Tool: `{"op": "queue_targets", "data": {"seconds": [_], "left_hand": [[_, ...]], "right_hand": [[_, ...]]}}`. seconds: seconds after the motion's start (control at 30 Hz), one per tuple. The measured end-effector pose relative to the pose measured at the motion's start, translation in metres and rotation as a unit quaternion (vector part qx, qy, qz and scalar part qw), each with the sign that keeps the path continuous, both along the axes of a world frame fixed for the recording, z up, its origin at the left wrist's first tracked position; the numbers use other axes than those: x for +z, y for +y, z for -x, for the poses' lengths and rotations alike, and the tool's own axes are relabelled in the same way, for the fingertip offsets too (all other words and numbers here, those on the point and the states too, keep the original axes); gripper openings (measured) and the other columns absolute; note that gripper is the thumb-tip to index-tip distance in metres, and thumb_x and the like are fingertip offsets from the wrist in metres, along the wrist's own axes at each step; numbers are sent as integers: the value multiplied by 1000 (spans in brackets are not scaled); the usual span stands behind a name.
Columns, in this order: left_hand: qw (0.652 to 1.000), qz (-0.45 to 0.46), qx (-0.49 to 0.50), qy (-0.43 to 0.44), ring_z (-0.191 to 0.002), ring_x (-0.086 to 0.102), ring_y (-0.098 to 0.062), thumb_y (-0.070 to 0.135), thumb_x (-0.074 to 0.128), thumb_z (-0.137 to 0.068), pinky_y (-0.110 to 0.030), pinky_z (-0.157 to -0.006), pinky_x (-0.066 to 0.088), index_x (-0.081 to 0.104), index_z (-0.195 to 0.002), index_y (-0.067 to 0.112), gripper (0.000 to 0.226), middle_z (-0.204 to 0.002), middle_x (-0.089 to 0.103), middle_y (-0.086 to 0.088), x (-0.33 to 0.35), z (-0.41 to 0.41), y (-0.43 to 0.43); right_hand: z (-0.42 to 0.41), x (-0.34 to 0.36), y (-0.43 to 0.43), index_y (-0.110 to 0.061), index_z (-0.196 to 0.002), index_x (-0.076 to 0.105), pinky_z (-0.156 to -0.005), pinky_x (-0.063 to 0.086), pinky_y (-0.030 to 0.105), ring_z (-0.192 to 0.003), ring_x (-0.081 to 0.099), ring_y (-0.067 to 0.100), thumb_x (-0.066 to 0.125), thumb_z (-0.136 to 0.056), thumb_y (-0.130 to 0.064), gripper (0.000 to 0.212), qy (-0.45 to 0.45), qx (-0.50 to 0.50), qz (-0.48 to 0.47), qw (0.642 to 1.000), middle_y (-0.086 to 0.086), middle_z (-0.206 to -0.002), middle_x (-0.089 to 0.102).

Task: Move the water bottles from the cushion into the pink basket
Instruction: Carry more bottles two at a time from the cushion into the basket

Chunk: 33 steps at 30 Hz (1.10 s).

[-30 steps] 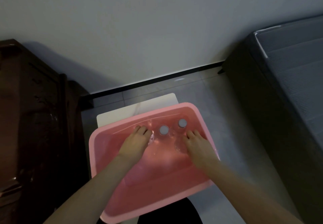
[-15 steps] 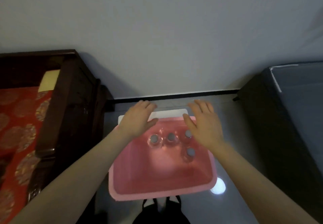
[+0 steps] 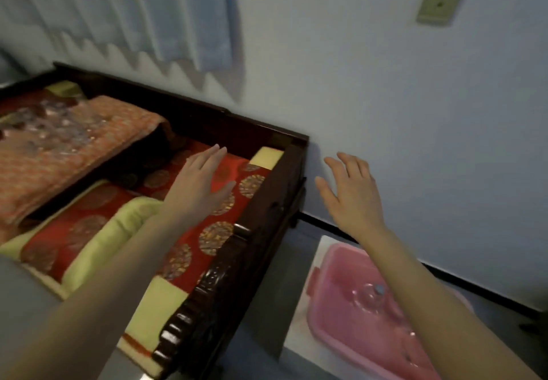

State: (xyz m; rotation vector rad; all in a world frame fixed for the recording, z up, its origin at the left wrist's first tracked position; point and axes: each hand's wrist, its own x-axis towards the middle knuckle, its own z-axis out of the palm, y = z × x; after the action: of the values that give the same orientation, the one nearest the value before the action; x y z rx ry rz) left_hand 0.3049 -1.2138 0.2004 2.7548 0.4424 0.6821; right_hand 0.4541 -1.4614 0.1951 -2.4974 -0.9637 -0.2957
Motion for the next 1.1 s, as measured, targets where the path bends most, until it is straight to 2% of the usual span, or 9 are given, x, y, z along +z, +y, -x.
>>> {"op": "queue_targets", "data": {"seconds": [0.13, 0.2, 0.33, 0.47, 0.73, 0.9, 1.1], "left_hand": [[996, 3, 91, -10, -145, 17, -22, 40, 60, -88, -48, -116, 22, 16, -151, 19, 79, -158, 18, -2, 25, 119, 78], [991, 0, 130, -11, -144, 19, -24, 38, 62, -87, -48, -115, 25, 16, -151, 18, 81, -158, 19, -4, 35, 182, 117], [973, 1, 231, -8, -143, 21, -26, 38, 64, -86, -44, -115, 23, 19, -150, 19, 81, -157, 22, -5, 52, 315, 197], [959, 12, 282, 3, -141, 26, -30, 36, 65, -85, -48, -113, 26, 22, -150, 17, 80, -156, 24, -8, 54, 398, 245], [916, 59, 397, -5, -140, 29, -29, 32, 66, -85, -49, -115, 25, 24, -149, 17, 77, -155, 27, -10, 30, 514, 336], [908, 41, 417, 22, -140, 29, -31, 33, 65, -86, -48, -114, 27, 25, -149, 15, 77, -155, 27, -10, 22, 552, 416], [899, 69, 431, 35, -139, 31, -29, 37, 62, -87, -45, -114, 28, 24, -149, 17, 75, -155, 27, -8, 11, 579, 533]], "right_hand": [[68, 21, 99, -17, -139, 45, -112, 28, 43, -137, 29, 26, 35, -95, -49, 55, -11, 68, -40, 997, 7, -146, 42], [107, 28, 151, -18, -139, 45, -112, 24, 40, -138, 27, 24, 38, -96, -47, 53, -9, 100, -64, 993, 5, -148, 39], [200, 44, 268, -19, -138, 47, -110, 27, 38, -138, 26, 22, 44, -96, -45, 49, 17, 176, -102, 979, 3, -149, 38], [266, 48, 345, -20, -133, 52, -107, 32, 40, -136, 28, 22, 50, -94, -41, 44, 24, 231, -103, 967, 4, -146, 41], [345, 36, 489, -17, -132, 50, -106, 35, 43, -135, 30, 26, 52, -93, -40, 45, 7, 315, -74, 946, 7, -144, 41], [369, 18, 585, -20, -133, 49, -108, 33, 46, -135, 30, 28, 52, -91, -42, 47, -33, 326, -41, 944, 7, -144, 41], [397, -10, 717, -20, -139, 42, -109, 32, 48, -138, 28, 29, 48, -91, -46, 55, -7, 344, 22, 939, 6, -148, 37]]}}
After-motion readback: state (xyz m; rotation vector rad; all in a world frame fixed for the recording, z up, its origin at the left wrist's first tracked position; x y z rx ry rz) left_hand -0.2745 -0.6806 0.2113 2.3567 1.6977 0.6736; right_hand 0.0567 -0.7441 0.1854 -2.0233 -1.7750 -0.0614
